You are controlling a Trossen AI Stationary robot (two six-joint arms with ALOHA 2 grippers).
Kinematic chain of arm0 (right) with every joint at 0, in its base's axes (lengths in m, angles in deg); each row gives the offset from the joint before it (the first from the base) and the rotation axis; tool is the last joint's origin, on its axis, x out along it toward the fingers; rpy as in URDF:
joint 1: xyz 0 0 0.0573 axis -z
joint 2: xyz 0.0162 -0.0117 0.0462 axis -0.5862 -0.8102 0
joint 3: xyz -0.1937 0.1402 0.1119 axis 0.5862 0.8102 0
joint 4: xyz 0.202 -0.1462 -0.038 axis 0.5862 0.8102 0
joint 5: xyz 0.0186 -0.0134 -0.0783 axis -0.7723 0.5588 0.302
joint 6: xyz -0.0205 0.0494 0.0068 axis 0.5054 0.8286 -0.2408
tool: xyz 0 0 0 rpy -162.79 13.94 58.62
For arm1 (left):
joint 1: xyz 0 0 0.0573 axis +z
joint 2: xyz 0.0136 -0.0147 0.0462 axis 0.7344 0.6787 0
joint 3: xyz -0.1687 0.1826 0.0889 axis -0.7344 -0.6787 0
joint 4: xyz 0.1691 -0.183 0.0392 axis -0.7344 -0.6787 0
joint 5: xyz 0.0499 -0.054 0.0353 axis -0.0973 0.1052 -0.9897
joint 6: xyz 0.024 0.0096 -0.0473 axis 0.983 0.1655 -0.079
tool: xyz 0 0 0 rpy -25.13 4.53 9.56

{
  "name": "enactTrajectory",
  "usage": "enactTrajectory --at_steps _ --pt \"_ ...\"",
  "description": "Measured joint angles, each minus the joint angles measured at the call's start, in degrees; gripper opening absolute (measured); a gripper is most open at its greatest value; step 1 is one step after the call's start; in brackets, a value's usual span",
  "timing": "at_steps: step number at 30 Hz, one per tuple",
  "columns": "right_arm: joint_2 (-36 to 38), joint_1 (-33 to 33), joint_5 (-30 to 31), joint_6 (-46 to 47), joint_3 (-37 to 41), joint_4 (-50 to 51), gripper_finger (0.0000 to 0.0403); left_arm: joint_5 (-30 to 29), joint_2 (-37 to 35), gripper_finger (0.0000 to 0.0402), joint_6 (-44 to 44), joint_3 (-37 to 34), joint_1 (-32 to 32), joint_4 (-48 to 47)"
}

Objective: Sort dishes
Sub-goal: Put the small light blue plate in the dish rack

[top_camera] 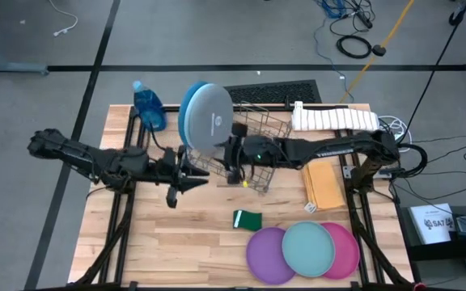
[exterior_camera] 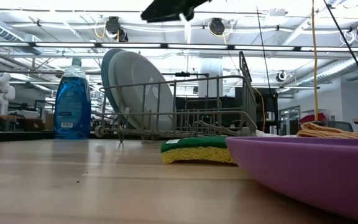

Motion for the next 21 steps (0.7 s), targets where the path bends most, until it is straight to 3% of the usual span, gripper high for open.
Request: enactTrajectory --at_steps 6,14,21 --pt "3.5 -7.8 8.6 4.7 0.0 10.6 0.0171 -8.3 4.4 0.0112 -0.1 0.0 -5.9 -2.8" --pt "3.5 -18.4 21.5 17.0 0.0 22.6 0.0171 -8.4 14.4 0.0112 -4.6 0.0 -8.1 -1.7" --pt "3.5 -29.2 31.0 27.1 0.0 33.2 0.0171 -8.0 24.9 0.0112 -6.0 0.0 -10.6 5.8"
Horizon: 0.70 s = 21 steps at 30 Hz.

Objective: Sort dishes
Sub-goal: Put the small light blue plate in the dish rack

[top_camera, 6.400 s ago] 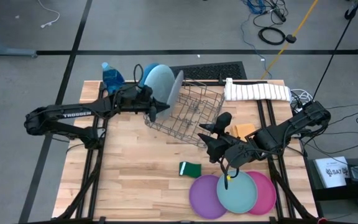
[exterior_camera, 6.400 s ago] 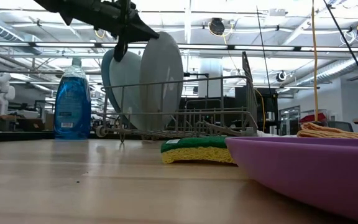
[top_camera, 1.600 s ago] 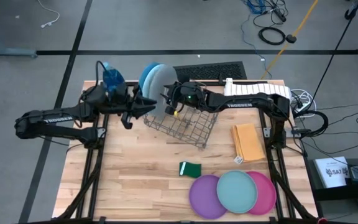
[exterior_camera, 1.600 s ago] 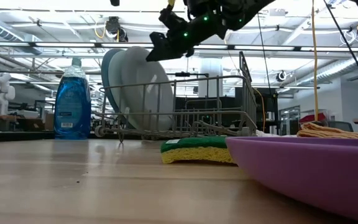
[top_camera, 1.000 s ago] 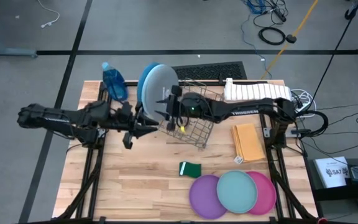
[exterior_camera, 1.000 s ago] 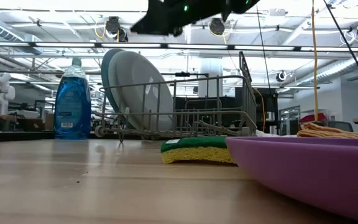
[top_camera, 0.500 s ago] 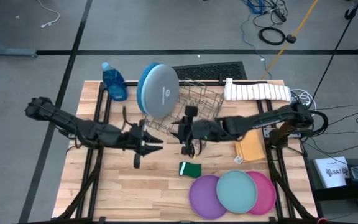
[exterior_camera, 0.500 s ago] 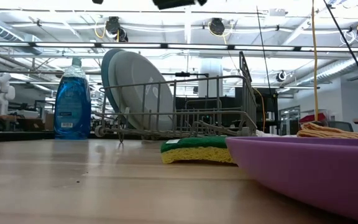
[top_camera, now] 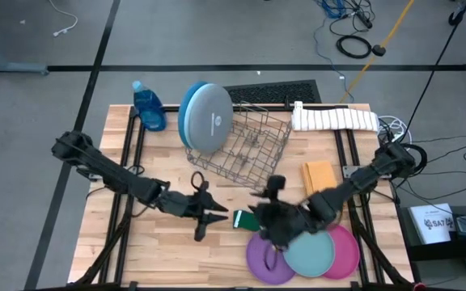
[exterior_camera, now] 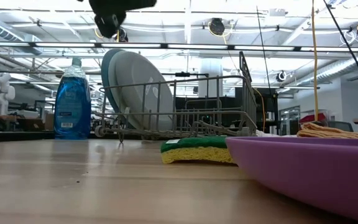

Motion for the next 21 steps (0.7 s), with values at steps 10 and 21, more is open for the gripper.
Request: enactTrajectory --at_steps 10,21 --pt "0.0 -10.1 -3.9 32.2 0.4 21.1 0.0171 -0.6 8.4 0.0112 1.6 0.0 -1.4 11.2" --pt "-0.1 -12.0 -20.8 62.7 6.9 28.2 0.0171 3.5 17.0 0.0112 5.2 0.0 -4.0 23.8"
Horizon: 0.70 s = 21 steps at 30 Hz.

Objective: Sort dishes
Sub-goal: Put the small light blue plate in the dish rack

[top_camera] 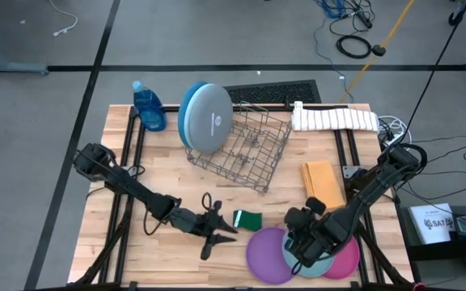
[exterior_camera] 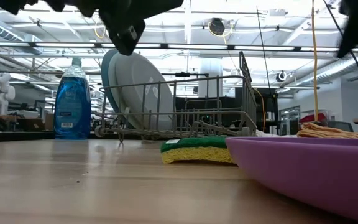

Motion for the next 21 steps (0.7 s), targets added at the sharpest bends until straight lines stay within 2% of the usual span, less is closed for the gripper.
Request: enactTrajectory --at_steps 3,6,14,18,21 --pt "-0.2 -0.1 -5.9 2.1 0.1 -2.8 0.0171 0.6 1.2 0.0112 2.4 0.0 -0.1 3.4" --pt "-0.6 0.0 -8.9 7.1 0.1 -3.3 0.0171 1.0 2.5 0.0112 4.3 0.0 0.0 7.2" --pt "-3.1 0.7 -18.1 17.2 0.1 -2.8 0.0171 1.8 6.5 0.0112 6.8 0.0 -0.4 6.6" --pt "-4.3 2.2 -18.8 22.8 0.1 -1.7 0.0171 1.9 8.4 0.0112 6.7 0.0 -0.2 3.0" --pt "-4.9 3.3 -18.6 22.8 0.1 -3.4 0.0171 1.9 8.7 0.0112 6.7 0.0 0.4 -1.0"
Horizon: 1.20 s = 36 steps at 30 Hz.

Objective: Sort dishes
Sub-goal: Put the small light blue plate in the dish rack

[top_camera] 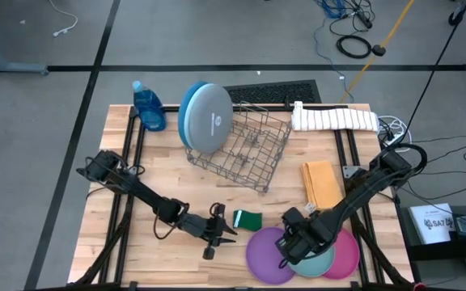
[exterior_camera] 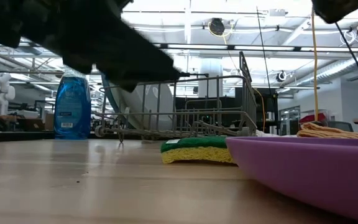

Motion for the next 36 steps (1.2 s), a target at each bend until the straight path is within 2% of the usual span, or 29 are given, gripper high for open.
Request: enactTrajectory --at_steps 6,14,17,25,36 --pt "-0.3 1.4 2.0 -18.2 -0.4 -7.4 0.0171 -0.2 0.0 0.0112 0.0 -0.3 1.4 -1.8" --pt "-0.3 4.1 3.0 -39.7 -1.3 1.4 0.0173 -0.4 -0.1 0.0112 0.0 -0.3 3.2 -2.1" --pt "-0.3 5.1 0.6 -45.5 -1.3 4.9 0.0179 -0.4 -0.1 0.0112 0.0 -0.3 3.7 -2.1" --pt "-0.3 6.0 -10.5 -53.2 -1.3 5.5 0.0192 -0.5 -0.1 0.0112 -0.1 -0.3 3.9 -2.0" --pt "-0.3 6.7 -10.8 -57.7 -1.3 8.0 0.0193 -0.5 -0.1 0.0112 -1.2 -0.3 3.9 -2.1"
